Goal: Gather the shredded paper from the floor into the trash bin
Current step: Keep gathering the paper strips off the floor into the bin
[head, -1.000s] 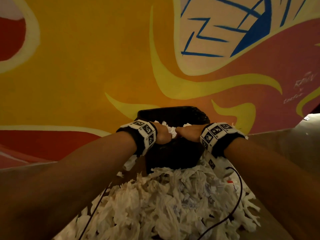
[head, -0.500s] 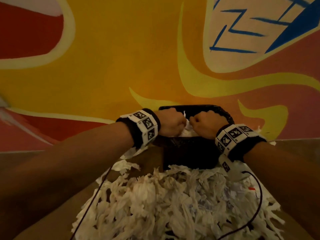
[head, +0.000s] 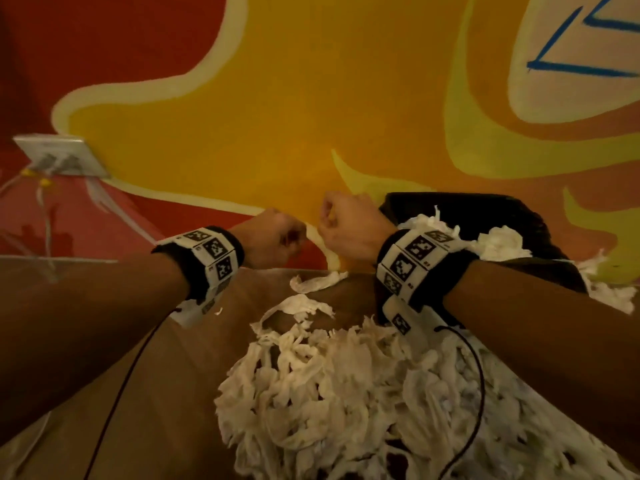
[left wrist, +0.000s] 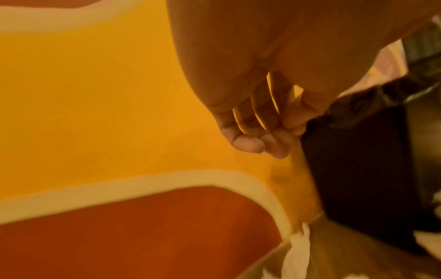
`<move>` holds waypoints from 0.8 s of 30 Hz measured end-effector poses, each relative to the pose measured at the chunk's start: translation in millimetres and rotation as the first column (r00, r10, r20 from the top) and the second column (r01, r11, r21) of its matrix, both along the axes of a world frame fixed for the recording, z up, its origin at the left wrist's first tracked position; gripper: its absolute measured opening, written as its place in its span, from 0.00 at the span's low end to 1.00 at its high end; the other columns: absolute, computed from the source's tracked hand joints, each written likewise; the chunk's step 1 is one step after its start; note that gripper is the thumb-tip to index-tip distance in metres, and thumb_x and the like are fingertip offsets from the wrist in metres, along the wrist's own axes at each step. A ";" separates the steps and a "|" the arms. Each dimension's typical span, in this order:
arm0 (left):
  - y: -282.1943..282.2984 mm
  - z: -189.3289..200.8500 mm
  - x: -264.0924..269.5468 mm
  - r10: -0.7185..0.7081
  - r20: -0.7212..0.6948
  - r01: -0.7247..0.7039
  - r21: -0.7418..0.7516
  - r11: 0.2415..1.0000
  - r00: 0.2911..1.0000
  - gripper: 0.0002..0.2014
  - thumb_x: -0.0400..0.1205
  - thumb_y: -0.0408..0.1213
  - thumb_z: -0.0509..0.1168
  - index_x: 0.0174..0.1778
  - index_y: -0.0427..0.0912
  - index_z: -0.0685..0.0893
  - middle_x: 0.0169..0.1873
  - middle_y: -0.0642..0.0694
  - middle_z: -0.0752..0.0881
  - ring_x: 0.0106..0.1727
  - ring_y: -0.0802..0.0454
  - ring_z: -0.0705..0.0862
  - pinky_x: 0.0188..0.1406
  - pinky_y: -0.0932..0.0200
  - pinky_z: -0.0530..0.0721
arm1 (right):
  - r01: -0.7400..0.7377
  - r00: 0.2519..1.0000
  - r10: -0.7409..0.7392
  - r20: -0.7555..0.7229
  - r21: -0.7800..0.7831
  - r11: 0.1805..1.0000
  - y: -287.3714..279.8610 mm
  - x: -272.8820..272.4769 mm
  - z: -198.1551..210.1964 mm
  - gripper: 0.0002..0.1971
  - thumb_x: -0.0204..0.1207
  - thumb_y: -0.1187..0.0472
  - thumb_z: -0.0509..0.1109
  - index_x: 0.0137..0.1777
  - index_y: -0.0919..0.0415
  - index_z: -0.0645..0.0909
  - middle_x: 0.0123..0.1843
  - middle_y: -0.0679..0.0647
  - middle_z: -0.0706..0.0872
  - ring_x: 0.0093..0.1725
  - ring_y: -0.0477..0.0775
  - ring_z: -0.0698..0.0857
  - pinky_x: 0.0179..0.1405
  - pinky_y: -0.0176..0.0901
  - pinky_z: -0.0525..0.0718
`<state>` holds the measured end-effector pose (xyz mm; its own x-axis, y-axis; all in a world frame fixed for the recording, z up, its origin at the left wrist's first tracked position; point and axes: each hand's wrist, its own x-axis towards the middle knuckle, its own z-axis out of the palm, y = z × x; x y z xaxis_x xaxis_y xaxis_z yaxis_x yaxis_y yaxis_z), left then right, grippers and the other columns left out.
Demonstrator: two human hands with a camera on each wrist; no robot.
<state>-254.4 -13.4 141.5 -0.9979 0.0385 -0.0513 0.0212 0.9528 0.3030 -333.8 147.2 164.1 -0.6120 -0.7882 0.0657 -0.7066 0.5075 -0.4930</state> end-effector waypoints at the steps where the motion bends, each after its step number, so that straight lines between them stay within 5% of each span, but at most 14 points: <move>1: -11.1 -8.1 5.8 0.026 0.062 -0.024 -0.034 0.999 0.998 0.08 0.78 0.29 0.62 0.41 0.43 0.86 0.32 0.54 0.84 0.32 0.61 0.80 0.28 0.66 0.70 | -0.031 0.999 0.028 0.033 0.095 0.995 -12.3 3.8 -8.9 0.08 0.79 0.61 0.63 0.52 0.65 0.79 0.44 0.64 0.86 0.41 0.64 0.84 0.33 0.53 0.81; 6: -38.2 -46.1 25.5 0.076 0.330 -0.057 -0.065 0.996 0.941 0.12 0.77 0.26 0.59 0.48 0.45 0.84 0.45 0.51 0.84 0.46 0.53 0.82 0.46 0.57 0.82 | -0.093 0.995 0.065 0.079 0.427 0.900 -48.9 4.3 -71.5 0.08 0.77 0.60 0.67 0.54 0.60 0.80 0.55 0.59 0.84 0.52 0.61 0.83 0.49 0.50 0.85; 10: -45.1 -75.2 37.0 -0.021 0.456 0.082 -0.115 0.990 0.890 0.07 0.81 0.35 0.63 0.53 0.44 0.84 0.40 0.53 0.83 0.38 0.57 0.79 0.39 0.65 0.72 | -0.121 0.993 0.101 0.066 0.517 0.848 -63.1 -8.6 -115.6 0.11 0.77 0.56 0.67 0.57 0.55 0.79 0.59 0.57 0.83 0.56 0.60 0.82 0.55 0.51 0.84; 14: -51.6 -123.6 49.9 -0.042 0.510 0.127 -0.132 0.983 0.859 0.17 0.84 0.45 0.62 0.69 0.46 0.78 0.66 0.45 0.79 0.66 0.46 0.77 0.69 0.52 0.74 | -0.118 0.993 0.095 0.071 0.555 0.823 -79.9 -19.0 -146.5 0.15 0.77 0.54 0.66 0.63 0.49 0.76 0.63 0.57 0.77 0.63 0.62 0.78 0.63 0.54 0.80; 16: -53.1 -145.0 55.3 -0.036 0.497 0.079 -0.066 0.995 0.867 0.22 0.82 0.46 0.65 0.72 0.50 0.74 0.72 0.47 0.74 0.71 0.46 0.74 0.72 0.48 0.73 | -0.120 0.993 0.108 0.056 0.608 0.785 -86.0 -21.3 -161.4 0.22 0.76 0.49 0.69 0.70 0.45 0.73 0.67 0.56 0.71 0.68 0.64 0.72 0.67 0.60 0.76; 20: -55.6 -168.6 67.5 0.051 0.471 -0.017 -0.076 0.997 0.881 0.28 0.77 0.58 0.65 0.71 0.52 0.71 0.69 0.48 0.76 0.65 0.44 0.79 0.65 0.46 0.79 | -0.151 0.982 0.188 0.025 0.702 0.696 -94.5 -14.4 -186.6 0.30 0.76 0.44 0.69 0.77 0.45 0.66 0.77 0.57 0.63 0.75 0.69 0.64 0.73 0.66 0.68; 24: -50.6 -184.4 76.0 0.136 0.561 -0.200 0.053 0.978 0.816 0.20 0.78 0.65 0.59 0.58 0.56 0.81 0.50 0.54 0.84 0.53 0.50 0.83 0.58 0.51 0.81 | -0.208 0.974 0.204 0.098 0.743 0.637 -94.1 -6.7 -205.3 0.32 0.78 0.50 0.69 0.81 0.48 0.62 0.83 0.64 0.56 0.79 0.70 0.61 0.76 0.63 0.66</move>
